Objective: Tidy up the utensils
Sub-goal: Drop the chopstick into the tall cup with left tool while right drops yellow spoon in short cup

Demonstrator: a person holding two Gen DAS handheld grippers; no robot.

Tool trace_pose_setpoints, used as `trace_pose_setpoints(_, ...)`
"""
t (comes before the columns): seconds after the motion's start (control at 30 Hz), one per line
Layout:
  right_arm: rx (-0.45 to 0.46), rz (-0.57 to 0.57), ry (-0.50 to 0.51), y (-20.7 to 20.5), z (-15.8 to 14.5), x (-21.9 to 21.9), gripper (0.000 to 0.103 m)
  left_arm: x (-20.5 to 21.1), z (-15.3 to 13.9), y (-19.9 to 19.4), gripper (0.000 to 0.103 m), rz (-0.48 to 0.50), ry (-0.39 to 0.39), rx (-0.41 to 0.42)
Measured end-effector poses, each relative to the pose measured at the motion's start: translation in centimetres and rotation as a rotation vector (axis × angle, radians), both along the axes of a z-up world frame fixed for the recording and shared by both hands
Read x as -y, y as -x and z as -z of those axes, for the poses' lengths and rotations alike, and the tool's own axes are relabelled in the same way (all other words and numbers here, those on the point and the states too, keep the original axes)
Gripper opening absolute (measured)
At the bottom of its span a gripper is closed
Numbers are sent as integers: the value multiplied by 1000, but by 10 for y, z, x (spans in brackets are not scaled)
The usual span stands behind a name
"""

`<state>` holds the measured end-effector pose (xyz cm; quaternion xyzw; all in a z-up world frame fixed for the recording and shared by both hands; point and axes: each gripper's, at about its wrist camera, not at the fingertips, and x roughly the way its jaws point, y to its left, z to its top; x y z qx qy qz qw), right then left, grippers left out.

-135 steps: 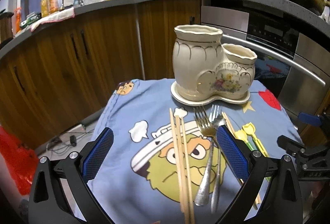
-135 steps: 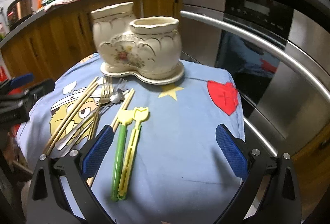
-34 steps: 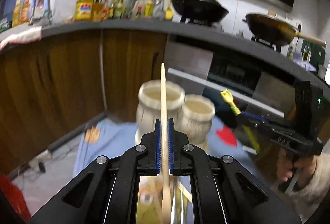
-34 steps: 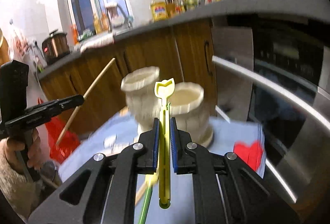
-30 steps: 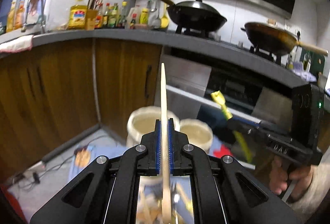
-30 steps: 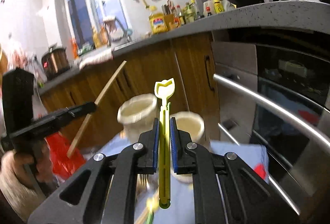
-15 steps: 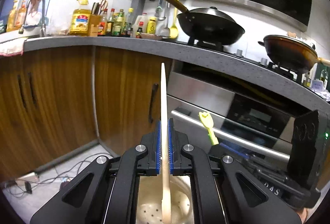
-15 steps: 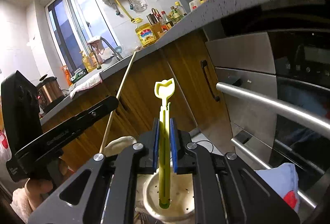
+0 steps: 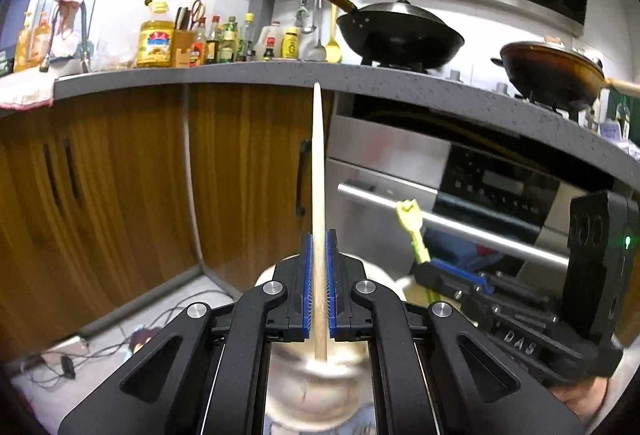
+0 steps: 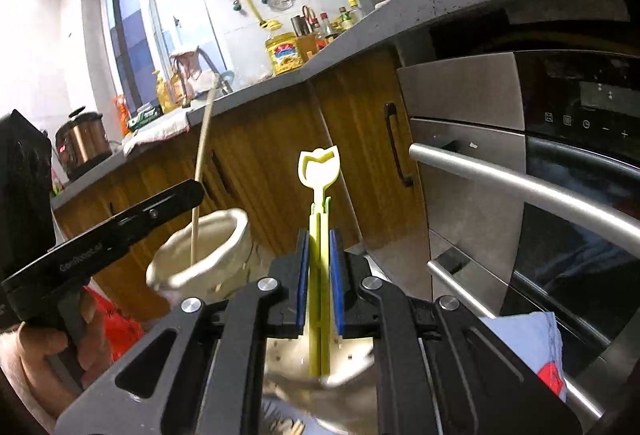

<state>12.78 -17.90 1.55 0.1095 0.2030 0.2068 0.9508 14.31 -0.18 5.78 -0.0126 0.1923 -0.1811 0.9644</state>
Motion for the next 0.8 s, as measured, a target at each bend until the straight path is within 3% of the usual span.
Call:
trace_pose_setpoints(0.53,-54,30,52,14,4,3,10,-5,10,17,9,-5,-37,-29)
trace_pose_setpoints(0.63,-48,36,63,14,1,3,13,-5,8,24,14,-5,-47,-20)
trace_pose_setpoints(0.7,-41,43,65,16,-1,5,29,-4,5,27,29,-8,-58,-16)
trace_pose_setpoints(0.8,-36,55,65,20,-4,7,40,-6,0,35,46,-11,-58,-2)
